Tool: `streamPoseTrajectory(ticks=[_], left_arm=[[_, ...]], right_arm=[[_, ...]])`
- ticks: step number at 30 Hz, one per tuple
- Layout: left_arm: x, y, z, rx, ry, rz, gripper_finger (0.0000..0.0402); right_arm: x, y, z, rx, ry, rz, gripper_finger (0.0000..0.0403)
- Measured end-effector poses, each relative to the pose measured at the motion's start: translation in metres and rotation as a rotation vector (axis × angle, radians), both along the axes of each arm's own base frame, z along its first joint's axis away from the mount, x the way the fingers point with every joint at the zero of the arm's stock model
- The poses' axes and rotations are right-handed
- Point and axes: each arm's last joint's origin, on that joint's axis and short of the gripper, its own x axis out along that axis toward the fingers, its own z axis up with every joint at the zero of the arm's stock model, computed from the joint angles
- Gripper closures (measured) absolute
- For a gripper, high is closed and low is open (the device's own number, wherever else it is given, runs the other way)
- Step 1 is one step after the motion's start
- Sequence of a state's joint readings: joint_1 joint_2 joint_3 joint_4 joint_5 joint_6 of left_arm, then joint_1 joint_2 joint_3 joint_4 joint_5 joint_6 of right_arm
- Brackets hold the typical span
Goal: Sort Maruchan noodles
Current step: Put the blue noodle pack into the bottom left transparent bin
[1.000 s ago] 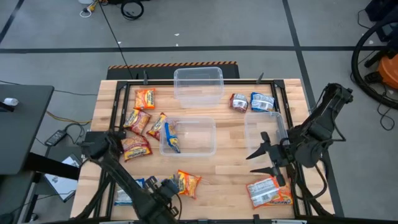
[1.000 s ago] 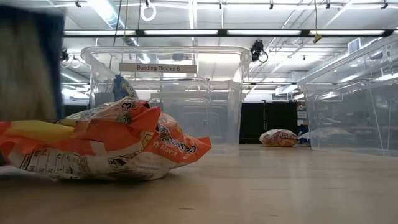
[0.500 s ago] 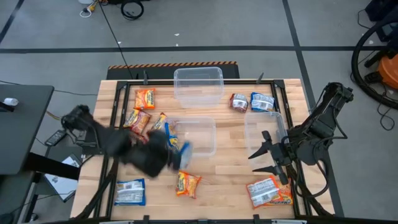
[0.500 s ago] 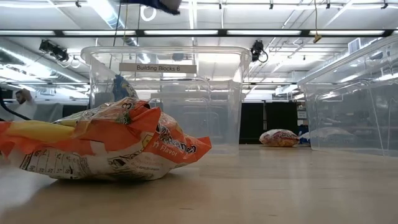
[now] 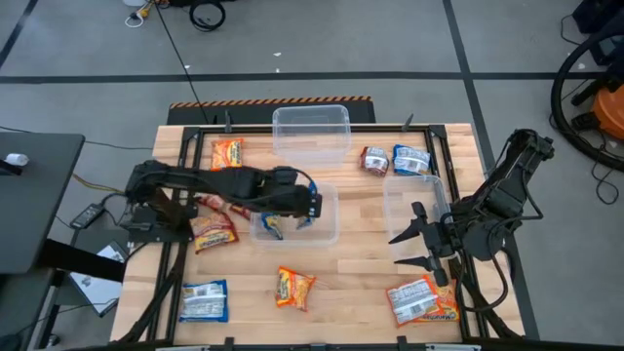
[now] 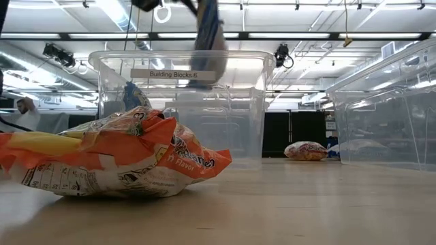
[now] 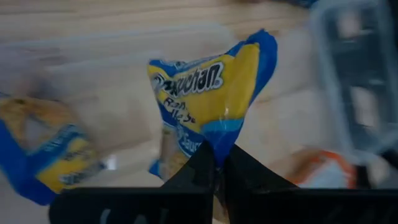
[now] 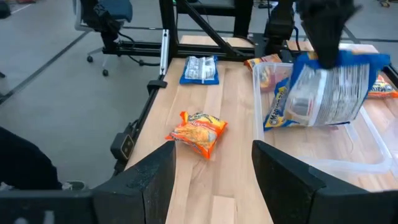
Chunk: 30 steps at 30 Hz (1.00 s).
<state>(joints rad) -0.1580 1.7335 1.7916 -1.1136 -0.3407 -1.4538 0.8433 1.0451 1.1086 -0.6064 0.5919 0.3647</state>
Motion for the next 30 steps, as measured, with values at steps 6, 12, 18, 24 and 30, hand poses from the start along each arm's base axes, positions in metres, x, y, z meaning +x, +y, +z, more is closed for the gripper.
streamPoseTrajectory(ticks=[6, 12, 18, 24, 30], left_arm=[[0.001, 0.021, -0.008, -0.009, 0.085, 0.032, 0.0384], [0.01, 0.023, -0.02, -0.029, 0.104, 0.057, 0.0384], [0.013, 0.026, -0.068, -0.115, 0.035, 0.031, 0.0384], [-0.012, 0.038, -0.097, -0.113, -0.02, 0.084, 0.0384], [-0.028, 0.038, -0.107, -0.107, 0.02, 0.092, 0.038]], right_arm=[[-0.001, -0.001, -0.002, -0.017, 0.021, 0.007, 0.0186], [-0.001, -0.001, -0.003, -0.021, 0.025, 0.005, 0.0186], [-0.001, -0.002, -0.003, -0.027, 0.031, 0.004, 0.0186], [-0.001, -0.002, -0.004, -0.019, 0.035, 0.004, 0.0186], [0.0, -0.002, -0.003, -0.002, 0.037, -0.012, 0.0186]])
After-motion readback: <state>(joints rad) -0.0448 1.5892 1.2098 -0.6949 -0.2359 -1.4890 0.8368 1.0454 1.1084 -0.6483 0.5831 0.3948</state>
